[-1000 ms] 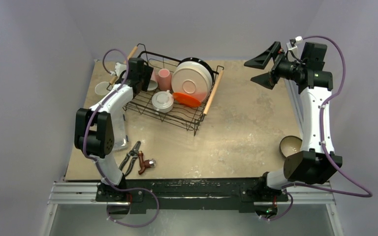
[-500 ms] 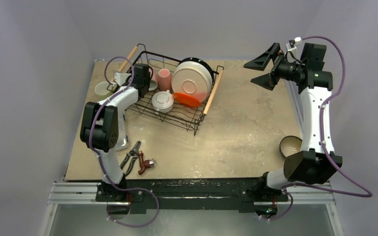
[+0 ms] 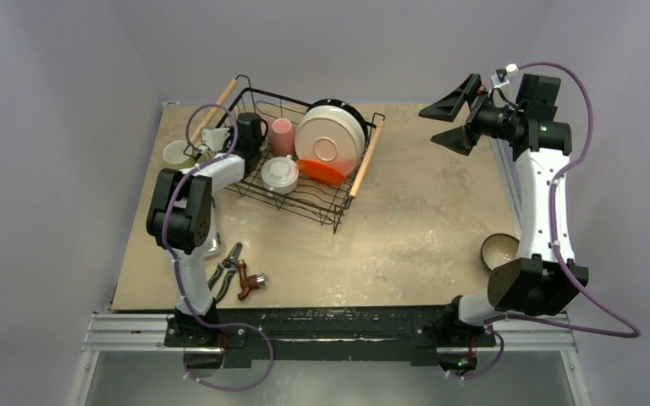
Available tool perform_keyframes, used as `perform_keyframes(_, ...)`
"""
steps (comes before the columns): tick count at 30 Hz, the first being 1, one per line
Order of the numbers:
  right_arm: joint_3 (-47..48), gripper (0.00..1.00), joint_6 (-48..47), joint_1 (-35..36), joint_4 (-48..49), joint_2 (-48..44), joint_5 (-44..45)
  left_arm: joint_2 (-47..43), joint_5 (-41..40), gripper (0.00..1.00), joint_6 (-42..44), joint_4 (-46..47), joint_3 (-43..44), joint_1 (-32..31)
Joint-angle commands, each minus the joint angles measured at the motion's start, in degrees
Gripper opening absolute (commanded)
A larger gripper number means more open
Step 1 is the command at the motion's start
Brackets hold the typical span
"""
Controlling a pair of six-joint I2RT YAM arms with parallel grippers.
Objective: Load the mixed dishes into the dish rack
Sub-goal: Pick up the cup from the dish rack.
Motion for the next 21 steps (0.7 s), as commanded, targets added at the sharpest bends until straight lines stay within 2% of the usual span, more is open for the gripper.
perform_keyframes(1, 1.2, 0.99, -0.3, -0.2, 1.0, -0.2, -0.6, -1.0, -1.0, 0.1, 0.6, 6.1, -1.8, 0.4)
perform_keyframes(7, 0.1, 0.99, 0.3, -0.2, 2.1, -0.9, -0.7, -5.0, -0.4, 0.0, 1.8, 11.7, -7.1, 0.6)
perform_keyframes(15, 0.0, 0.99, 0.4, -0.2, 2.5, -1.2, -1.1, -10.2, 0.6, 0.0, 0.3, 17.5, -9.1, 2.9)
perform_keyframes(21, 0.0, 0.99, -0.7, -0.2, 2.2, -1.5, -0.3, -16.3, 3.6, 0.0, 3.3, 15.6, -9.0, 4.1)
